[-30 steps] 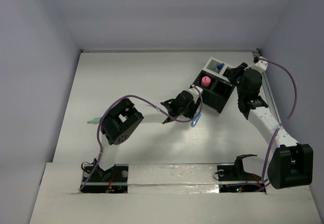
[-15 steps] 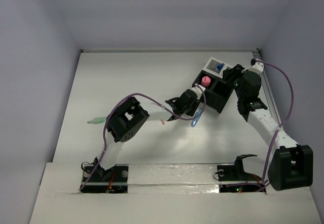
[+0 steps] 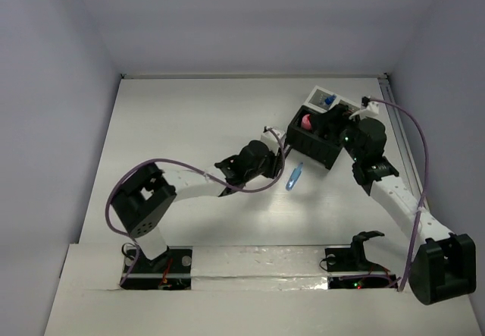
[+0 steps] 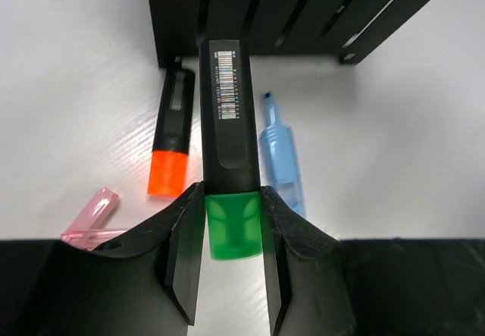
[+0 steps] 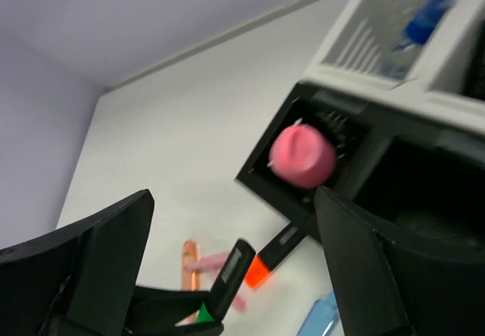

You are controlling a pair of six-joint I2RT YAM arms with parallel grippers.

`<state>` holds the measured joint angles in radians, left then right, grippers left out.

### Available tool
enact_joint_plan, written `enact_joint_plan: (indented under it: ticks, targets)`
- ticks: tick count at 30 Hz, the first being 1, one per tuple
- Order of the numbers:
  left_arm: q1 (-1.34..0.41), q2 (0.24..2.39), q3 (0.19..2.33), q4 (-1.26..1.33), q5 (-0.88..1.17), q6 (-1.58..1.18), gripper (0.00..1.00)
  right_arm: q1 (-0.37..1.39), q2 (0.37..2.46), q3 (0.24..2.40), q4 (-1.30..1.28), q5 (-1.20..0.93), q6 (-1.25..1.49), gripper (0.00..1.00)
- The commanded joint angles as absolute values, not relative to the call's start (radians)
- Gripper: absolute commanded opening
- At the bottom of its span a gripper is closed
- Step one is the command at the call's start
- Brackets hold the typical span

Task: Sort the stationery into containers
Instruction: Pick up the pen from the center of the board.

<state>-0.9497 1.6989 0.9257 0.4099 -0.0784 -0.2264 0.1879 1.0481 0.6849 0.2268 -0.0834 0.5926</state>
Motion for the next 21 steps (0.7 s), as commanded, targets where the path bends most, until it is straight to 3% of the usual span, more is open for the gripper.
enact_joint_plan:
  ticks: [1,10,14,19,21]
  targets:
    - [-0.956,1.596,0.861,0.570,-0.037,-0.279,0.06,0.265,1.055,0.689,0.229,-0.158,0.607,0.94]
    - [-0.956,1.456,0.776,0.670,-0.025,-0.310,0.06,0.370,1.175,0.729,0.288,-0.258,0.629,0.94]
    - [-0.956,1.421,0.758,0.686,-0.040,-0.314,0.06,0.390,1.203,0.715,0.328,-0.275,0.658,0.88]
    - [-0.956,1.402,0.756,0.680,-0.061,-0.305,0.07,0.390,1.216,0.712,0.336,-0.296,0.670,0.72]
    - [-0.956,1.405,0.759,0.681,-0.058,-0.302,0.07,0.390,1.218,0.715,0.337,-0.302,0.673,0.56]
